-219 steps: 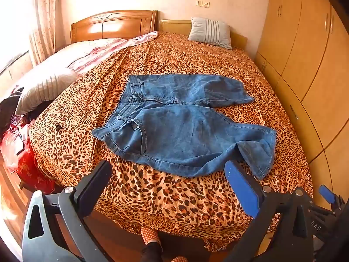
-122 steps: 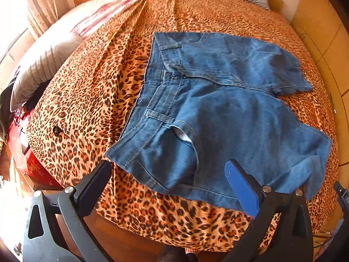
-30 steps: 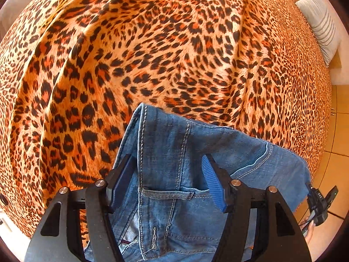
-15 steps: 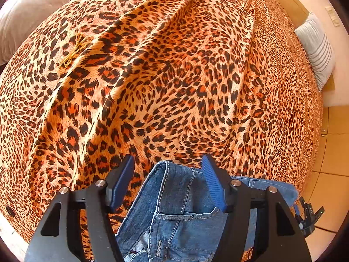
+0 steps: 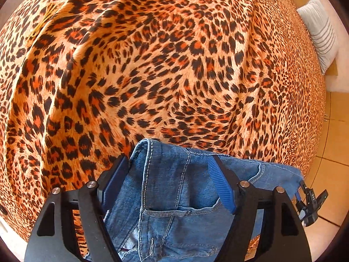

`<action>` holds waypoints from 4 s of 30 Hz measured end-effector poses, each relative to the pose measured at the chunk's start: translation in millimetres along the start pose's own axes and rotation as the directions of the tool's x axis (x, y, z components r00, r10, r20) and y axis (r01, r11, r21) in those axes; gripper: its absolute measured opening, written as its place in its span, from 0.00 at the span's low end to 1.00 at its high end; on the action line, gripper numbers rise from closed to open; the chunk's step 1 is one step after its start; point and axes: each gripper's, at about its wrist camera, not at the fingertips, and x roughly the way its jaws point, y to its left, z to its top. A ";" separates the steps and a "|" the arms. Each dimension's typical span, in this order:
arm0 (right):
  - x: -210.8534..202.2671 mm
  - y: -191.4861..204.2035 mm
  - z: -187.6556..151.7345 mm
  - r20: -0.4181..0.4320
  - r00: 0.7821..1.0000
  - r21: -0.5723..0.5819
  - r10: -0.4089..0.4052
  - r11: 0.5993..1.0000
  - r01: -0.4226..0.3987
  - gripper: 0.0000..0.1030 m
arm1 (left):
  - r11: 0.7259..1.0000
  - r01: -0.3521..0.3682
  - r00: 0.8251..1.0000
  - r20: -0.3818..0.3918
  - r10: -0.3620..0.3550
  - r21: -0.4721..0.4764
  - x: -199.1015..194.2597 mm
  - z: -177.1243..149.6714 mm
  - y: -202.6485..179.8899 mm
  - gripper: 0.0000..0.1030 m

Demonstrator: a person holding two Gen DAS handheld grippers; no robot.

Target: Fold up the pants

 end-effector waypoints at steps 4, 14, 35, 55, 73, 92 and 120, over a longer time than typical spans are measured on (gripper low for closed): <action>4.7 6.3 -4.8 -0.003 1.000 -0.036 -0.022 0.999 0.022 0.71 | 0.992 -0.036 0.999 -0.025 0.039 0.120 8.5 -0.5 -37.8 0.78; -5.9 15.3 -27.5 0.045 0.991 -0.196 -0.126 0.972 0.132 0.16 | 0.757 -0.444 0.895 0.280 0.347 0.480 1.5 -75.6 -158.7 0.24; -177.5 -24.6 -157.3 0.250 0.965 -0.178 0.078 0.984 -0.034 0.15 | 0.701 -0.612 0.682 0.693 0.234 0.365 -141.1 -261.6 -114.2 0.21; -183.8 -178.1 -388.5 0.016 0.991 0.044 -0.132 0.990 0.131 0.29 | 0.880 -0.367 0.913 0.300 0.277 0.303 -68.7 -353.3 54.1 0.10; -178.5 -167.5 -352.4 -0.014 0.944 0.474 0.329 0.834 -0.284 0.65 | 0.994 0.100 0.995 0.007 -0.099 -0.040 -31.2 -338.4 40.4 0.57; -153.8 -176.9 -352.8 0.021 0.965 0.535 0.263 0.812 -0.233 0.09 | 0.994 -0.085 0.989 0.127 0.075 0.069 -34.1 -298.5 -19.6 0.13; -242.9 -247.1 -387.5 0.110 0.991 0.329 0.081 0.938 -0.113 0.56 | 0.995 -0.007 0.986 0.167 -0.010 0.102 -94.5 -278.0 88.2 0.64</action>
